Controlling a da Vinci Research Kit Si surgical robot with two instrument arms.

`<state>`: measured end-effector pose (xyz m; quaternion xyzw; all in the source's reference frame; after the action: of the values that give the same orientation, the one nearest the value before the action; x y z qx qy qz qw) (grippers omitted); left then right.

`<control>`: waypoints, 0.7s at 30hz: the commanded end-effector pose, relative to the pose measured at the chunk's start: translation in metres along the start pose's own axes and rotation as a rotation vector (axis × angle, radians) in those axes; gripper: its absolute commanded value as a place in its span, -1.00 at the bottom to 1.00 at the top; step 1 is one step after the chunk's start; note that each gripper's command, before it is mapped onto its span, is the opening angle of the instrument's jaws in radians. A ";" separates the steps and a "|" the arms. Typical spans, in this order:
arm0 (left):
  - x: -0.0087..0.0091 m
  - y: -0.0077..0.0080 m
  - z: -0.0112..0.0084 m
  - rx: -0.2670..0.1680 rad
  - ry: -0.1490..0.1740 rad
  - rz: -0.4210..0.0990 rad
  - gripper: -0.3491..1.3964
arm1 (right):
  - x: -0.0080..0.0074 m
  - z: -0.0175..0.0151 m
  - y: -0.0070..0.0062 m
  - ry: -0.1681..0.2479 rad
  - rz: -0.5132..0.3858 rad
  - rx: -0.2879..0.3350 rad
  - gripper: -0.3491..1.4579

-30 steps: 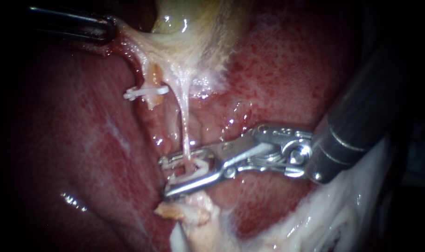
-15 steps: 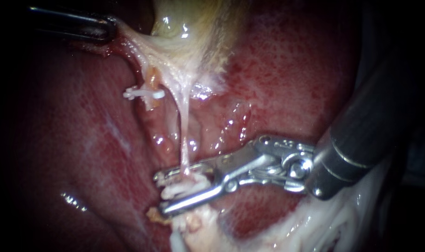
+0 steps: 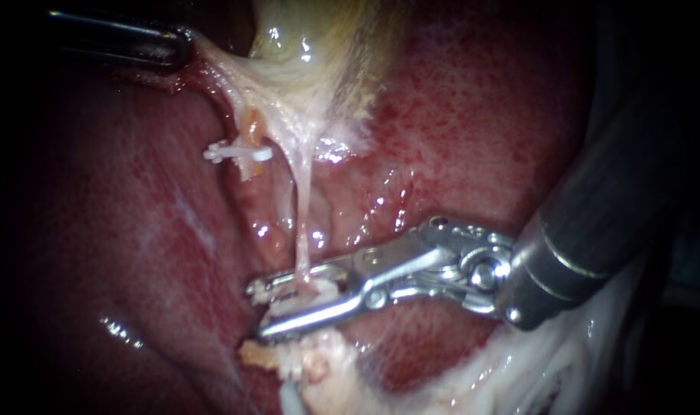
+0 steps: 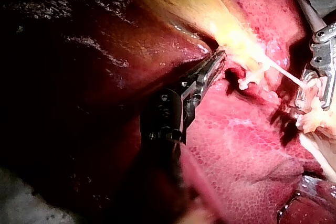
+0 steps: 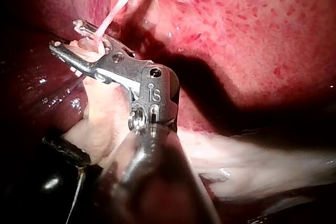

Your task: Clipping second clip right tube

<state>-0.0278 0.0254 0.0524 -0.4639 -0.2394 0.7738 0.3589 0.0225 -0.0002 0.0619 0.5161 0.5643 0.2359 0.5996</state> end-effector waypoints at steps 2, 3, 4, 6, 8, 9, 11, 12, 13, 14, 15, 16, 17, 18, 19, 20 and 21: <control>0.0000 0.0000 0.0000 0.000 0.000 0.000 -1.00 | -0.0001 -0.0001 -0.0001 0.001 0.013 -0.002 -0.62; 0.0000 0.0000 0.0000 0.000 0.000 0.000 -1.00 | -0.0001 -0.0002 -0.0002 -0.003 0.013 0.003 -0.73; 0.0000 0.0000 0.0000 0.000 0.000 0.000 -1.00 | -0.0001 -0.0003 -0.0002 -0.005 0.025 0.006 -0.85; 0.0000 0.0000 0.0000 0.000 0.000 0.000 -1.00 | -0.0002 -0.0004 -0.0003 -0.008 0.031 0.011 -1.00; 0.0000 0.0000 0.0000 0.000 0.000 0.000 -1.00 | -0.0002 -0.0004 -0.0003 -0.010 0.037 0.014 -1.00; 0.0000 0.0000 0.0000 0.000 0.000 0.000 -1.00 | -0.0002 -0.0004 -0.0003 -0.010 0.037 0.014 -1.00; 0.0000 0.0000 0.0000 0.000 0.000 0.000 -1.00 | -0.0003 -0.0004 -0.0003 -0.010 0.049 0.014 -1.00; 0.0000 0.0000 0.0000 0.000 0.000 0.000 -1.00 | -0.0004 -0.0004 -0.0003 -0.011 0.054 0.014 -1.00; 0.0000 0.0000 0.0000 0.000 0.000 0.000 -1.00 | -0.0004 -0.0004 -0.0003 -0.011 0.060 0.014 -1.00; 0.0000 0.0000 0.0000 0.000 0.000 0.000 -1.00 | -0.0005 -0.0005 -0.0004 -0.009 0.060 0.016 -1.00; 0.0000 0.0000 0.0000 0.000 0.000 0.000 -1.00 | -0.0005 -0.0005 -0.0004 -0.011 0.060 0.018 -1.00; 0.0000 0.0000 0.0000 0.000 0.000 0.000 -1.00 | -0.0005 -0.0005 -0.0004 -0.013 0.060 0.017 -1.00; 0.0000 0.0000 0.0000 0.000 0.000 0.000 -1.00 | -0.0005 -0.0005 -0.0004 -0.013 0.060 0.017 -1.00; 0.0000 0.0000 0.0000 0.000 0.000 0.000 -1.00 | -0.0005 -0.0005 -0.0004 -0.013 0.060 0.017 -1.00; 0.0000 0.0000 0.0000 0.000 0.000 0.000 -1.00 | -0.0005 -0.0005 -0.0003 -0.015 0.060 0.019 -1.00; 0.0000 0.0000 0.0000 0.000 0.000 0.000 -1.00 | -0.0005 -0.0005 -0.0003 -0.015 0.060 0.019 -1.00; 0.0000 0.0000 0.0000 0.000 0.000 0.000 -1.00 | -0.0005 -0.0005 -0.0003 -0.015 0.060 0.019 -1.00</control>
<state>-0.0278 0.0254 0.0525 -0.4638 -0.2393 0.7738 0.3590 0.0218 -0.0006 0.0619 0.5402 0.5464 0.2449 0.5914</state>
